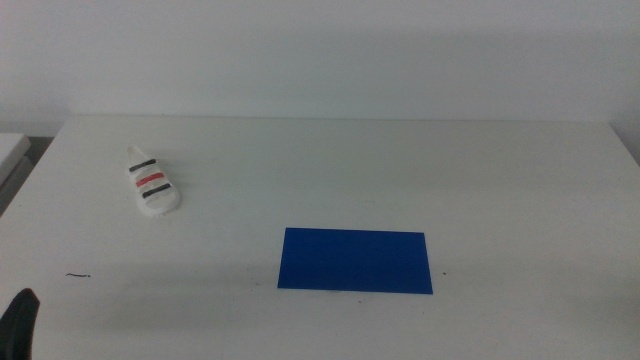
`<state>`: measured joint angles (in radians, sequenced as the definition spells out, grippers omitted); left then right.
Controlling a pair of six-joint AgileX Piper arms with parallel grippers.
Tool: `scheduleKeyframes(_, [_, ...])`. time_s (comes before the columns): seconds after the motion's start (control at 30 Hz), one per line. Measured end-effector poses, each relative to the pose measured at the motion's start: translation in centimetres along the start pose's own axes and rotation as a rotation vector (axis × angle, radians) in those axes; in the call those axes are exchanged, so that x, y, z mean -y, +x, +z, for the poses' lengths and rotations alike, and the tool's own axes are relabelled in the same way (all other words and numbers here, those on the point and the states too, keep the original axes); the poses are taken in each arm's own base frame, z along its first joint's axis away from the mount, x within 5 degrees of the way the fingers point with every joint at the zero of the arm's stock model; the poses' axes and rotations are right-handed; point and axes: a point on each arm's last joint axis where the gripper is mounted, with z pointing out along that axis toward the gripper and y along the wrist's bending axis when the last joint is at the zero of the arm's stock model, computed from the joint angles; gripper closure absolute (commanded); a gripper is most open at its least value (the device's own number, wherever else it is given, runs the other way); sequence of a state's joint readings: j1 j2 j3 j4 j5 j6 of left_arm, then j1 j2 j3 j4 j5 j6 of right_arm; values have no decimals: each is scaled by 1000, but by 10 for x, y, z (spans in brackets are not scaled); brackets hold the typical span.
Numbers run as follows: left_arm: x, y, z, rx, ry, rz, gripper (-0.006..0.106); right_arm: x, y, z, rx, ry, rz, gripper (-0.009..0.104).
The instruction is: Use one arm to grab the shoe from the table and place it on the mat.
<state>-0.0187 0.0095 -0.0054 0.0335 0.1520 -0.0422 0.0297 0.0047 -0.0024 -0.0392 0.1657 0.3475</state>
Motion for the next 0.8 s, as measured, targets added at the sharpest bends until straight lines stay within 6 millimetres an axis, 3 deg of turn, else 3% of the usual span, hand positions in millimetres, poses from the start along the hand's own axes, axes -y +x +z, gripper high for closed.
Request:
scheduleKeyframes(0.1, [0,-19,6,-93,-3,0,7,0,0,0,0,0,0,16])
scheduleKeyframes(0.2, [1,-65,22,-199,-3,-22,7,0,0,0,0,0,0,16])
scheduleKeyframes(0.33, [2,-115,62,-410,-14,-88,7,0,0,0,0,0,0,16])
scheduleKeyframes(0.47, [3,-144,118,-617,-53,-178,7,0,0,0,0,0,0,16])
scheduleKeyframes(0.67, [3,-151,221,-832,-141,-317,7,0,0,0,0,0,0,16])
scheduleKeyframes(0.8, [2,-130,285,-953,-235,-397,7,0,0,0,0,0,0,16])
